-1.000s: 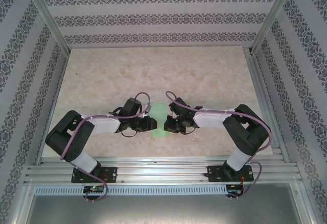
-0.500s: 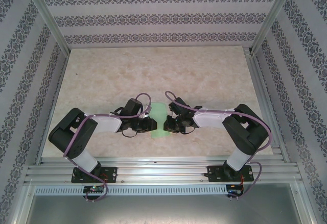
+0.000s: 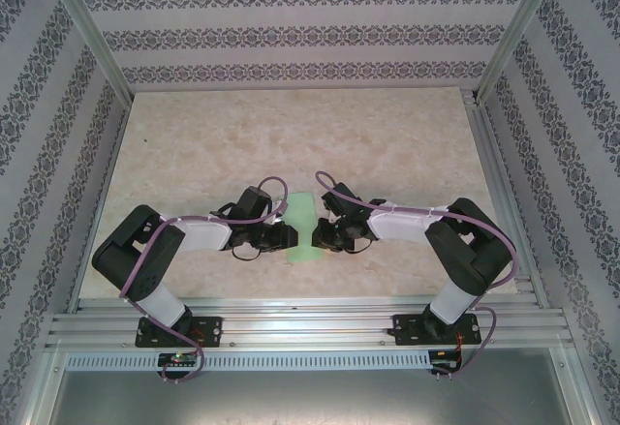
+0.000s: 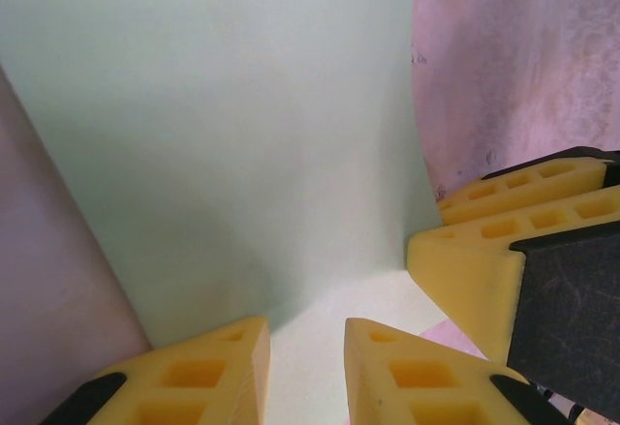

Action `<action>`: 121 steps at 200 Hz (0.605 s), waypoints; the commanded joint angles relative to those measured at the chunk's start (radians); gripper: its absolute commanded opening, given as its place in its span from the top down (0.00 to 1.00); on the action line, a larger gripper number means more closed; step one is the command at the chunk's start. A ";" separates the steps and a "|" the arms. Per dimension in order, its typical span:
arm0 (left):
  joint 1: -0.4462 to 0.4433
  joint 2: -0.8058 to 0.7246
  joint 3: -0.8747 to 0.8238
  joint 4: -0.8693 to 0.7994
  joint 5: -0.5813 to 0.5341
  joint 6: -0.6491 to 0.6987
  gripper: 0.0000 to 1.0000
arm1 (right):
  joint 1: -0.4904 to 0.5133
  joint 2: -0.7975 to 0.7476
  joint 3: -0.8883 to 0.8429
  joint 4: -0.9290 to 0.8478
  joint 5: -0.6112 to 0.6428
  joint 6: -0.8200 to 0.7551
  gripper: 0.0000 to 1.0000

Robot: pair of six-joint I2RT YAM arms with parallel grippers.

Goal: Fold a paper plane with a square sheet of paper (fold left side to right side)
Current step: Hold the square sheet of paper at the center of the table.

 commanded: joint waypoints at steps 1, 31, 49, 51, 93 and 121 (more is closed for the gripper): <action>-0.009 0.025 0.005 -0.027 -0.087 0.038 0.73 | -0.011 -0.021 0.008 -0.033 0.031 -0.022 0.82; -0.009 0.019 0.003 -0.019 -0.080 0.034 0.74 | -0.006 -0.020 0.006 -0.023 0.023 -0.016 0.90; -0.010 0.005 0.006 -0.015 -0.074 0.029 0.73 | 0.001 -0.009 0.006 -0.013 0.021 -0.013 0.92; -0.009 0.004 0.007 -0.018 -0.074 0.029 0.73 | 0.001 -0.008 0.006 -0.011 0.021 -0.012 0.92; -0.009 -0.004 0.015 -0.038 -0.083 0.040 0.73 | 0.020 0.015 0.009 0.025 0.008 0.006 0.94; -0.009 0.003 0.011 -0.033 -0.084 0.039 0.73 | 0.027 0.029 0.009 0.037 0.005 0.014 0.94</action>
